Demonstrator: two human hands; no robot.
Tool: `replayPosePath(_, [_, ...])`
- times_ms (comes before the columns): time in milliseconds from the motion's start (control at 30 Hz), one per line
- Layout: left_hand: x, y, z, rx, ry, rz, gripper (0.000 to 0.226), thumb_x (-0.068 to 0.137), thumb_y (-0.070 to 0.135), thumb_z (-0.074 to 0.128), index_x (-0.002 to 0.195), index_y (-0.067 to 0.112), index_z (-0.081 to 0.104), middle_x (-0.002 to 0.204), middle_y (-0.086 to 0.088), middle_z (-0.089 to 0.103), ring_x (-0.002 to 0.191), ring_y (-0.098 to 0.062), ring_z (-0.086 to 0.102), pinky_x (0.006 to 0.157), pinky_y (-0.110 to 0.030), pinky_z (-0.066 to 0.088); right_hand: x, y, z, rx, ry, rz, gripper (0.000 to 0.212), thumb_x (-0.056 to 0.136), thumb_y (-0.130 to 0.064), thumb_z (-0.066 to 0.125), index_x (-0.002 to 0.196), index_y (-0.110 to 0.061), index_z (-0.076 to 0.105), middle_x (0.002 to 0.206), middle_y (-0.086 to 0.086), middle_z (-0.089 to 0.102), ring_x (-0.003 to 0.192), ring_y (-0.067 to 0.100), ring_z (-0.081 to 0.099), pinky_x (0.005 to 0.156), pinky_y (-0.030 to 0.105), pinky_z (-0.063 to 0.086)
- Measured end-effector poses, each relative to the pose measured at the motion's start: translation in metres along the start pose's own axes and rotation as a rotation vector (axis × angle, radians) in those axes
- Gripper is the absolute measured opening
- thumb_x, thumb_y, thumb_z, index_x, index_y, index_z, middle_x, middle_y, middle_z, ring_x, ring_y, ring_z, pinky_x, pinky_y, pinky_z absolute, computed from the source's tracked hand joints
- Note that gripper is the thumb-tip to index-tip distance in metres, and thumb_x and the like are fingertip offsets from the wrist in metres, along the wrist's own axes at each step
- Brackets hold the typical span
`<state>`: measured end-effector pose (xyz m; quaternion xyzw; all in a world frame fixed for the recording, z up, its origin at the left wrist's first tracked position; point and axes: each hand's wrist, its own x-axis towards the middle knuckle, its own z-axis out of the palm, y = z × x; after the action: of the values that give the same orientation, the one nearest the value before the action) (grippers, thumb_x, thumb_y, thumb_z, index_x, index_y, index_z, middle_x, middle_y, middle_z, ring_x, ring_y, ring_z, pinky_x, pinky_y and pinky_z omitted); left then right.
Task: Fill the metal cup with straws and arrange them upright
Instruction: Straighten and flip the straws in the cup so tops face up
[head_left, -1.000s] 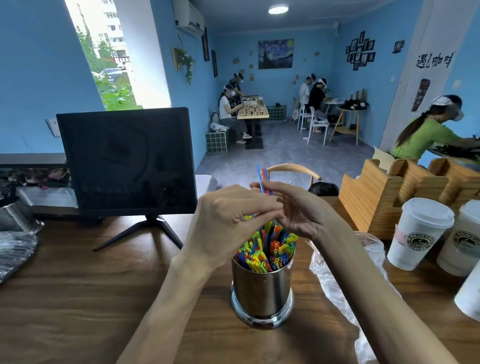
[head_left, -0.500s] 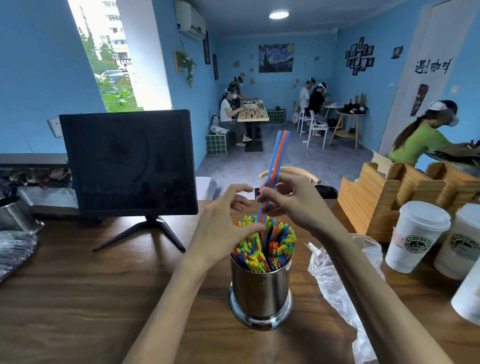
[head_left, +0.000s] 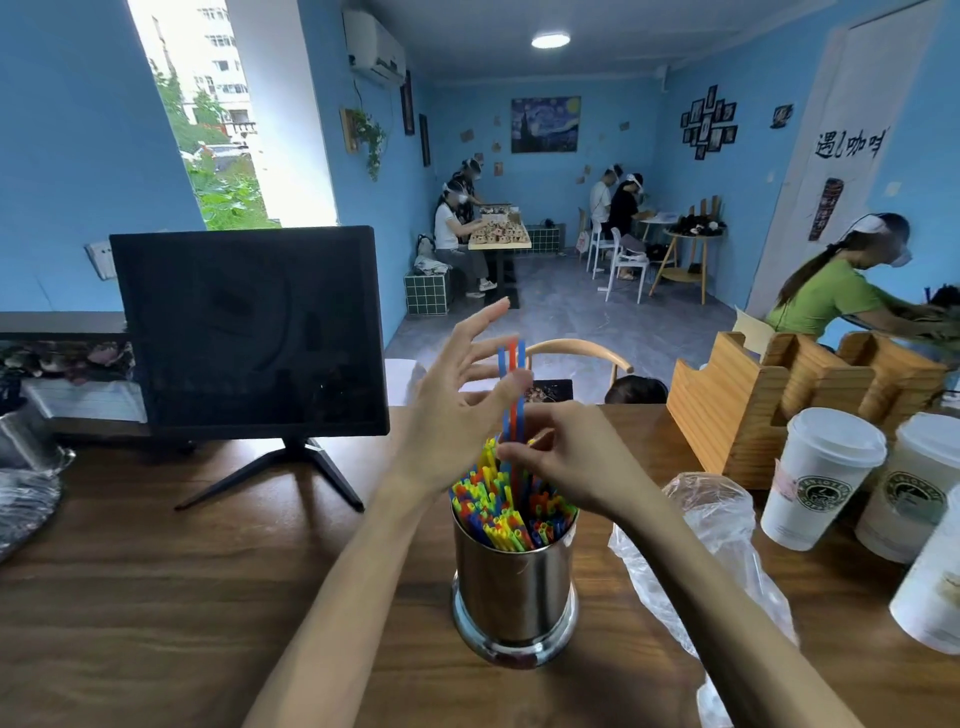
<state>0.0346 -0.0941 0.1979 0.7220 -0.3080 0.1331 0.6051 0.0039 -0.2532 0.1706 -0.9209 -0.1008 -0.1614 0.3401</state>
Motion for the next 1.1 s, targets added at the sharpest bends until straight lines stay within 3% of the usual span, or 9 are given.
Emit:
replayPosePath(100, [-0.007,-0.009,0.008,0.065,0.07,0.064,0.045,0.09,0.016,0.077,0.126,0.041,0.066,0.101,0.013,0.074,0.086,-0.011,0.074,0.078,-0.032,0.062,0.002,0.001,-0.004,-0.136,-0.049,0.029,0.017,0.085,-0.039,0.078,0.093,-0.024,0.079,0.09,-0.006,0.078,0.083,0.008,0.07,0.081,0.033,0.056])
replayPosePath(167, [-0.01,-0.015,0.009,0.077,0.118,0.086,0.043,0.088,0.014,0.079,0.123,0.036,0.069,0.09,0.015,0.074,0.08,-0.007,0.074,0.076,-0.026,0.061,0.004,0.002,-0.006,-0.132,-0.104,0.016,0.018,0.084,-0.038,0.079,0.094,-0.023,0.08,0.093,-0.005,0.078,0.086,0.009,0.07,0.081,0.033,0.055])
replayPosePath(333, [-0.023,-0.034,0.008,0.177,0.063,0.012,0.035,0.087,0.021,0.079,0.117,0.039,0.072,0.09,0.024,0.073,0.087,0.002,0.071,0.08,-0.024,0.061,-0.001,0.02,-0.016,0.295,-0.081,0.042,0.027,0.084,-0.039,0.079,0.105,-0.023,0.077,0.094,-0.01,0.076,0.085,0.006,0.07,0.072,0.02,0.056])
replayPosePath(433, [-0.025,-0.053,0.007,0.235,-0.014,-0.033,0.021,0.091,0.031,0.075,0.109,0.042,0.076,0.102,0.025,0.074,0.1,0.006,0.067,0.092,-0.032,0.058,0.001,0.038,-0.005,0.319,0.083,0.088,0.028,0.088,-0.039,0.075,0.113,-0.027,0.073,0.102,-0.014,0.074,0.093,0.001,0.068,0.074,0.014,0.053])
replayPosePath(533, [-0.025,-0.064,0.006,0.313,-0.159,-0.121,0.017,0.096,0.045,0.064,0.106,0.042,0.077,0.13,0.015,0.068,0.12,0.0,0.058,0.107,-0.041,0.047,0.006,0.05,0.014,0.316,0.26,0.142,0.027,0.096,-0.039,0.065,0.121,-0.028,0.069,0.113,-0.016,0.071,0.102,0.0,0.065,0.084,0.02,0.052])
replayPosePath(633, [-0.027,-0.065,0.006,0.19,-0.323,-0.203,0.029,0.102,0.05,0.049,0.11,0.042,0.076,0.142,0.011,0.06,0.132,-0.003,0.051,0.114,-0.038,0.04,0.011,0.059,0.02,0.31,0.153,0.249,0.025,0.102,-0.038,0.056,0.118,-0.027,0.07,0.115,-0.01,0.07,0.107,0.007,0.064,0.086,0.025,0.05])
replayPosePath(700, [-0.027,-0.067,0.006,0.086,-0.325,-0.253,0.027,0.104,0.041,0.051,0.117,0.038,0.074,0.137,0.014,0.064,0.129,-0.003,0.056,0.111,-0.037,0.045,0.012,0.063,0.022,0.302,0.043,0.281,0.024,0.102,-0.035,0.055,0.108,-0.024,0.075,0.105,-0.009,0.073,0.102,0.007,0.066,0.081,0.024,0.051])
replayPosePath(800, [-0.03,-0.07,0.006,-0.021,-0.21,-0.298,0.025,0.103,0.025,0.058,0.122,0.036,0.069,0.121,0.015,0.07,0.114,-0.007,0.066,0.093,-0.028,0.057,0.012,0.062,0.022,0.359,0.007,0.313,0.025,0.1,-0.036,0.058,0.102,-0.02,0.078,0.095,-0.008,0.075,0.093,0.008,0.07,0.075,0.023,0.054])
replayPosePath(1100, [-0.038,-0.067,0.011,-0.07,-0.131,-0.298,0.028,0.103,0.016,0.056,0.118,0.038,0.064,0.111,0.023,0.069,0.106,0.001,0.066,0.082,-0.018,0.055,0.018,0.059,0.015,0.427,-0.056,0.342,0.017,0.096,-0.031,0.066,0.096,-0.017,0.076,0.097,0.0,0.074,0.094,0.014,0.069,0.074,0.025,0.054])
